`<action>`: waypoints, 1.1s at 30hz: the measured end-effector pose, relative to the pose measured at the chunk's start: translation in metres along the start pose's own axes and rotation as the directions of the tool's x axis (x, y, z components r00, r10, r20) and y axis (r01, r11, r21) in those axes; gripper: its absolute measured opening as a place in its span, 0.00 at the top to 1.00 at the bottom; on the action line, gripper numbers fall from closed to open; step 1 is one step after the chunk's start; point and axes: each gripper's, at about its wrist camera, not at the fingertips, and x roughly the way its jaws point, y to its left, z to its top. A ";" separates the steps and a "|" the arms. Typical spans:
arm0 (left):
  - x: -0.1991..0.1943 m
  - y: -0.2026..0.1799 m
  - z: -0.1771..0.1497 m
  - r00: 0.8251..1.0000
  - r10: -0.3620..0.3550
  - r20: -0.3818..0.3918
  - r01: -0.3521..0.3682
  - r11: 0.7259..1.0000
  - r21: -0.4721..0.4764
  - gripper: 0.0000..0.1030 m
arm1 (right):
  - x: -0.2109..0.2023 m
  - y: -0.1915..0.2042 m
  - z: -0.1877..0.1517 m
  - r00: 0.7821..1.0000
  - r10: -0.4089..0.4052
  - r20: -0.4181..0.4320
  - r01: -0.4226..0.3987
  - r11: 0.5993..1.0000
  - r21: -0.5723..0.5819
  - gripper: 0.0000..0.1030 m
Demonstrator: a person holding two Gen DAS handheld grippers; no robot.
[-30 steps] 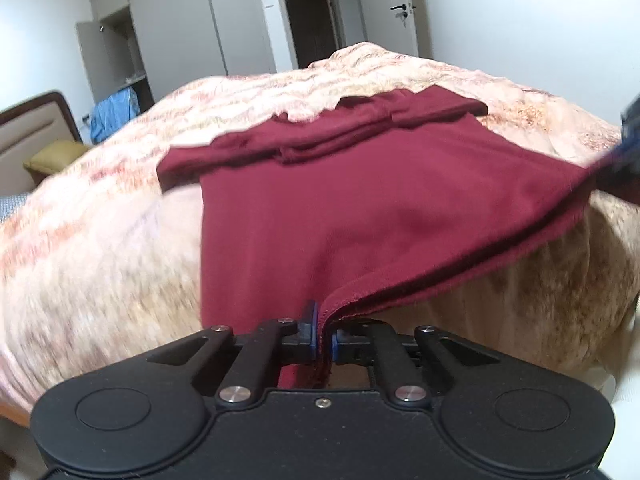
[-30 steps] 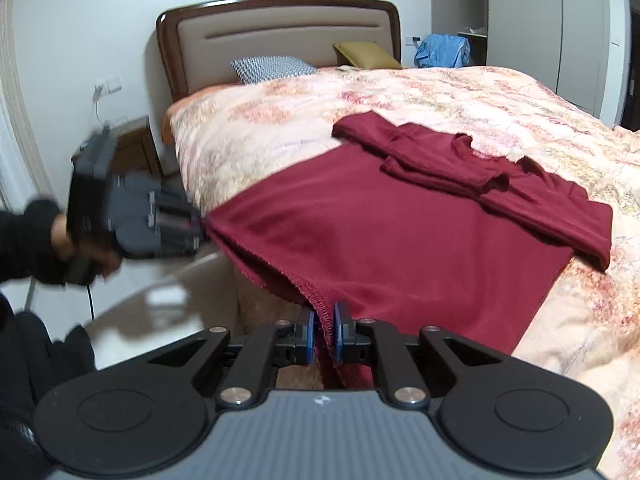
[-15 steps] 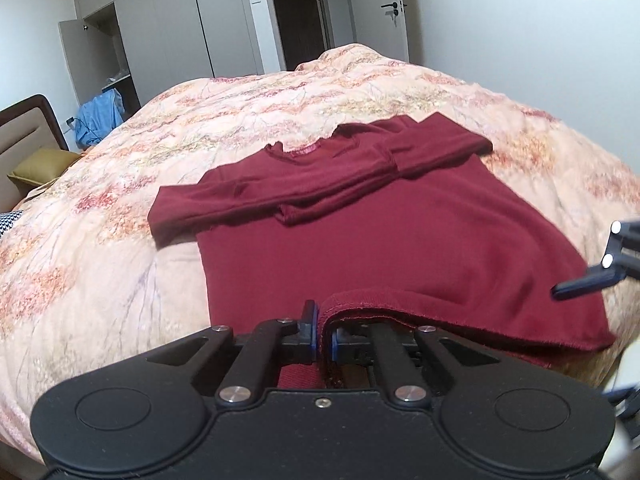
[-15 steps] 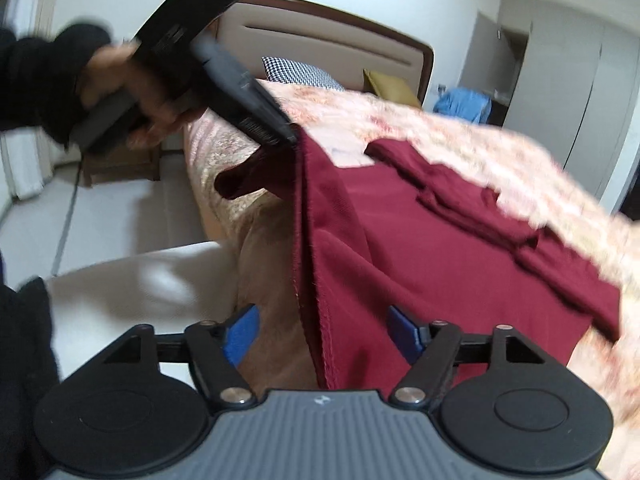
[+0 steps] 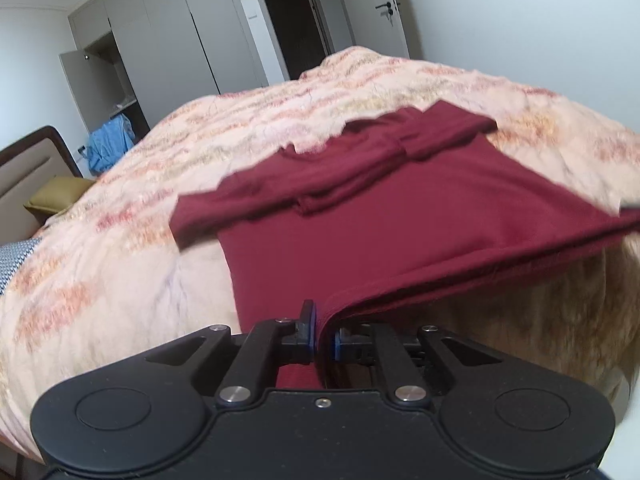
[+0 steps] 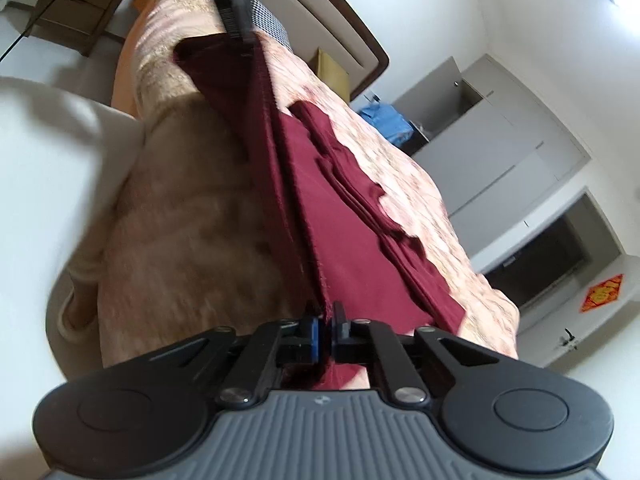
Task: Fold small clothes
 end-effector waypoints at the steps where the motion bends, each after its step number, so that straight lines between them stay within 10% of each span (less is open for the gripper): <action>1: -0.001 -0.003 -0.006 1.000 0.003 0.001 -0.003 1.000 0.007 0.92 | -0.005 -0.003 -0.003 1.000 -0.008 0.000 0.008 1.000 0.007 0.95; 15: -0.020 -0.025 -0.067 0.992 0.119 0.036 -0.123 0.984 0.132 0.96 | -0.043 -0.041 0.002 0.996 -0.076 0.041 0.071 0.992 0.109 0.95; 23: -0.074 -0.019 -0.056 0.963 0.153 0.221 -0.166 0.985 0.043 0.97 | -0.072 -0.040 0.008 0.991 -0.094 0.092 0.080 0.986 0.146 0.96; 33: -0.112 0.001 -0.018 0.968 0.081 0.238 -0.077 0.997 -0.027 0.96 | -0.111 -0.071 0.016 0.989 -0.077 0.129 0.050 0.978 0.205 0.95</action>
